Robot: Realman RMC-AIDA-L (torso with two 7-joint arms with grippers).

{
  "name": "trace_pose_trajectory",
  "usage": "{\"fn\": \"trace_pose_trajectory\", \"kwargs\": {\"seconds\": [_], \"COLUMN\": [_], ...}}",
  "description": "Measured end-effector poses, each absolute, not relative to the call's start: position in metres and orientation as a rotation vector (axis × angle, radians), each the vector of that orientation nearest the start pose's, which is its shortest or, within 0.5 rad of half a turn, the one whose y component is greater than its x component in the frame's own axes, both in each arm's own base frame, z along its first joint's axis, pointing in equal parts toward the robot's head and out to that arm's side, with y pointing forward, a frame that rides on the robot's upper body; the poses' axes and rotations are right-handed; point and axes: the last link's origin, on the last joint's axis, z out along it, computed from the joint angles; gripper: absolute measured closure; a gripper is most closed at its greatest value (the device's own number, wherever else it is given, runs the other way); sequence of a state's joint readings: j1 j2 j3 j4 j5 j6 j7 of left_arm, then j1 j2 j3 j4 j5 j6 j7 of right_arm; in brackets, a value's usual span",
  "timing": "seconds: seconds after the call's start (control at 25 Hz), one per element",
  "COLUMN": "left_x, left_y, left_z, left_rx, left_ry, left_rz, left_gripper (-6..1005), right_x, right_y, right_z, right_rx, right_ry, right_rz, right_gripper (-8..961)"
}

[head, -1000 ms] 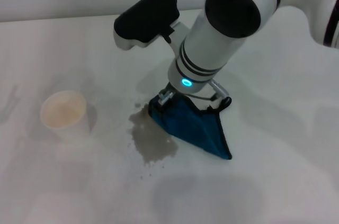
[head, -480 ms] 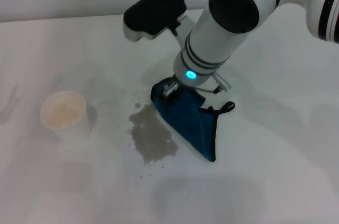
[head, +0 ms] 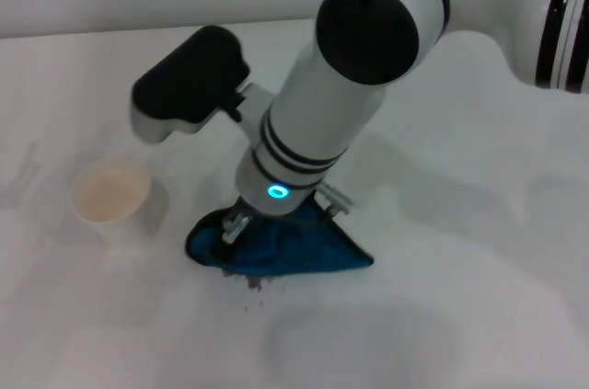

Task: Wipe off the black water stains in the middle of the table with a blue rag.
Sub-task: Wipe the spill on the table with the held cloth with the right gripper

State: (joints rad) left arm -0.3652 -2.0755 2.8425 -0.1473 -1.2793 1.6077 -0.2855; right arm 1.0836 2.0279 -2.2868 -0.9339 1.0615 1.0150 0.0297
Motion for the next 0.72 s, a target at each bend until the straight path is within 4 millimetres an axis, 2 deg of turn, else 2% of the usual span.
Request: {"fn": "trace_pose_trajectory", "kwargs": {"seconds": [0.12,0.24,0.56,0.72], "left_x": [-0.345,-0.345,-0.345,-0.346], "left_y": [0.277,0.275,0.272,0.271], "left_z": [0.042,0.04,0.037,0.036], "left_rx": [-1.608,-1.615,-1.62,-1.626], "left_ry": [-0.236,-0.242,-0.252,-0.254], "left_rz": [-0.787,-0.789,-0.793,-0.792], "left_gripper": [106,105,105,105], "right_x": [0.08,0.081,0.099,0.107], "right_y": [0.32,0.312,0.301,0.308], "right_z": [-0.158,-0.161,-0.16,-0.161], "right_rx": [-2.768,-2.796,-2.802,-2.775], "right_ry": [0.885,0.872,0.911,0.925], "right_rz": [-0.598,-0.646,-0.747,-0.714], "right_gripper": [937,937,937,937]}}
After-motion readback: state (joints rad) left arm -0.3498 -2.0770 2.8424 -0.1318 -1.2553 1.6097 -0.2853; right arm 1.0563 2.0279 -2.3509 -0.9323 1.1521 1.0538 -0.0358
